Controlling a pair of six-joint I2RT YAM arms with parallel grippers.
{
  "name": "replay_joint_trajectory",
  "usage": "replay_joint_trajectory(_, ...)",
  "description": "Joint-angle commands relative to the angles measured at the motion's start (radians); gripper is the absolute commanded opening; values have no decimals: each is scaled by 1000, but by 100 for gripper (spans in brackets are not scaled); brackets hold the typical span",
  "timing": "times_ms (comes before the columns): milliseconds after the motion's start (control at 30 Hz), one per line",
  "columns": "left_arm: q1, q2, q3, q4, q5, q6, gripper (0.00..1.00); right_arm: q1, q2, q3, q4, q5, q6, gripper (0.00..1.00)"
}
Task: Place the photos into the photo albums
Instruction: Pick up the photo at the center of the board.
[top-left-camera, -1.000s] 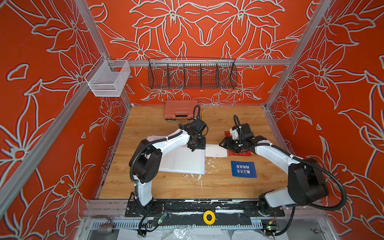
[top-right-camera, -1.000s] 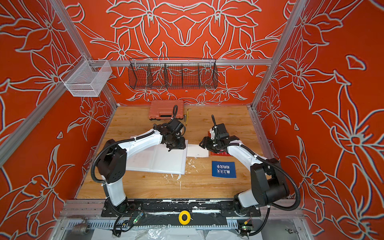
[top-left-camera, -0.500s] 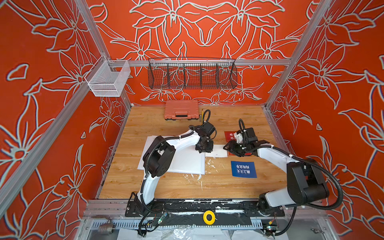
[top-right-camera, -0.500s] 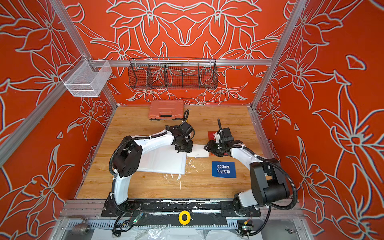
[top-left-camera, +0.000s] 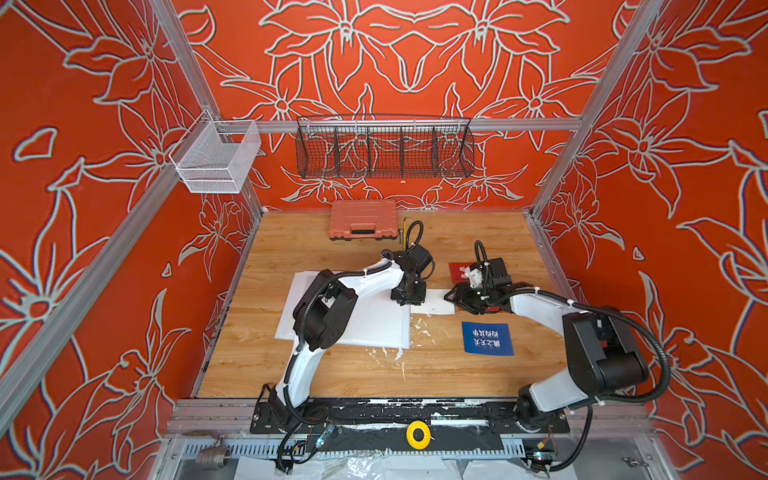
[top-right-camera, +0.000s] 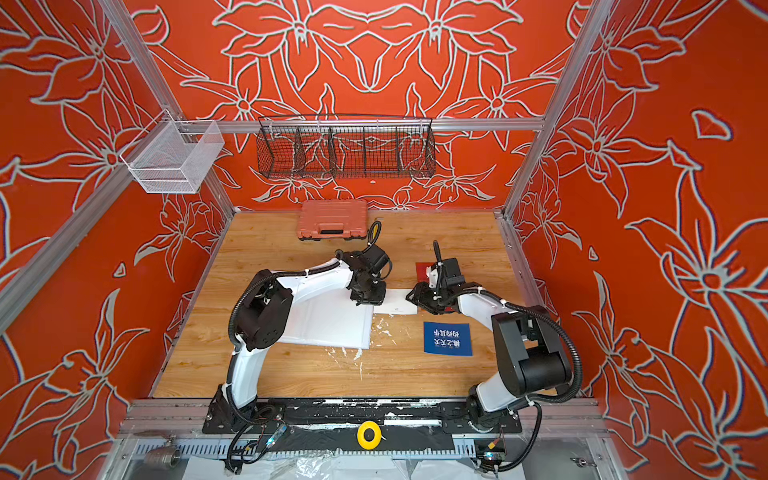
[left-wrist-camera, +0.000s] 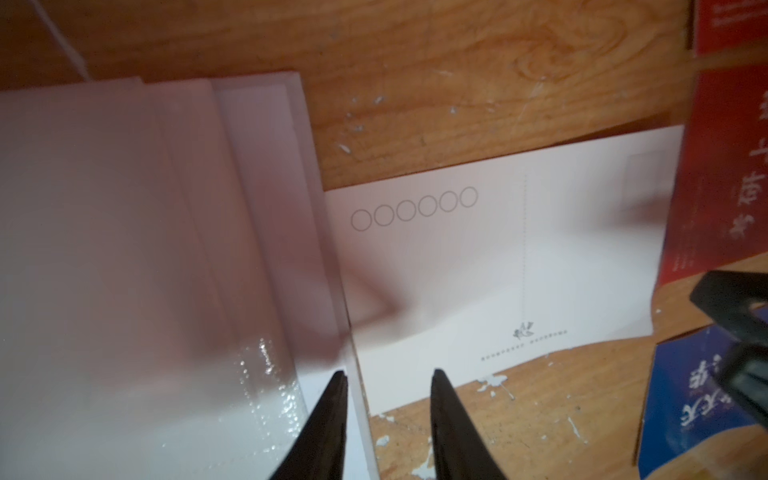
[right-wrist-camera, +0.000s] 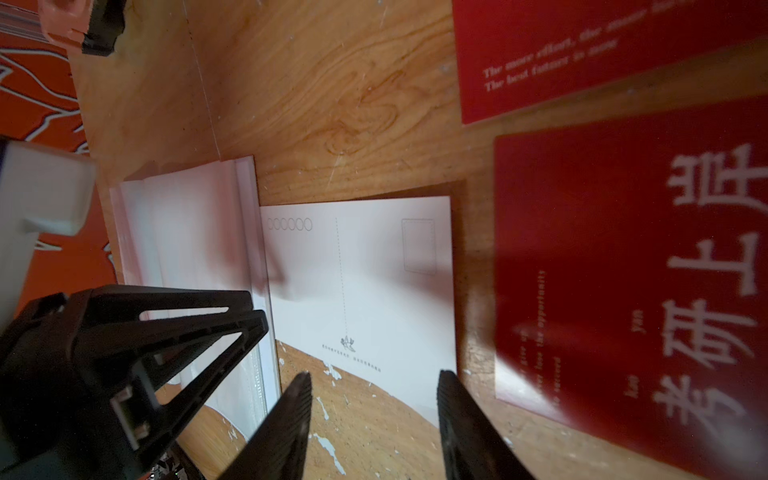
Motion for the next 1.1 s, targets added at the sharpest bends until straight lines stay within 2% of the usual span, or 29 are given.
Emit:
replay_joint_trajectory(0, 2, 21, 15, -39, -26, -5, 33, -12, 19, -18, 19, -3, -17, 51)
replay_joint_trajectory(667, 1, 34, 0, -46, -26, -3, 33, -17, 90, -37, 89, -21, -6, 51)
replay_joint_trajectory(1067, 1, 38, -2, -39, -10, -13, 33, -16, 150, -59, 215, -150, 41, 49)
